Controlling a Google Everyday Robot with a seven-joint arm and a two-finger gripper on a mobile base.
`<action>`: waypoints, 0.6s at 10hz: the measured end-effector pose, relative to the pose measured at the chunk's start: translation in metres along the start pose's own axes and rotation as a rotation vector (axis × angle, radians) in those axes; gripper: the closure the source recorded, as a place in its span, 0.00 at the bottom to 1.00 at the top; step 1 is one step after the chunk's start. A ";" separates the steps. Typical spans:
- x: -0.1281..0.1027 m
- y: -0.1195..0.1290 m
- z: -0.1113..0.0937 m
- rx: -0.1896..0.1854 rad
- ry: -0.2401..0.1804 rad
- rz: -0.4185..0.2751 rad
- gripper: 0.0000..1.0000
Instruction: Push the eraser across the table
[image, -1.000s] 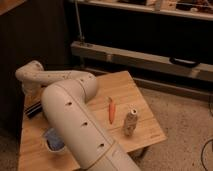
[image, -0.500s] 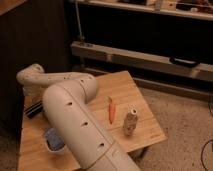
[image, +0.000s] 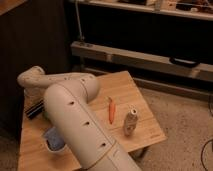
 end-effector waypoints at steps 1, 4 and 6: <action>-0.002 0.000 0.000 -0.003 -0.006 -0.003 1.00; -0.011 0.004 0.000 -0.024 -0.023 -0.015 1.00; -0.013 0.006 0.000 -0.028 -0.026 -0.016 1.00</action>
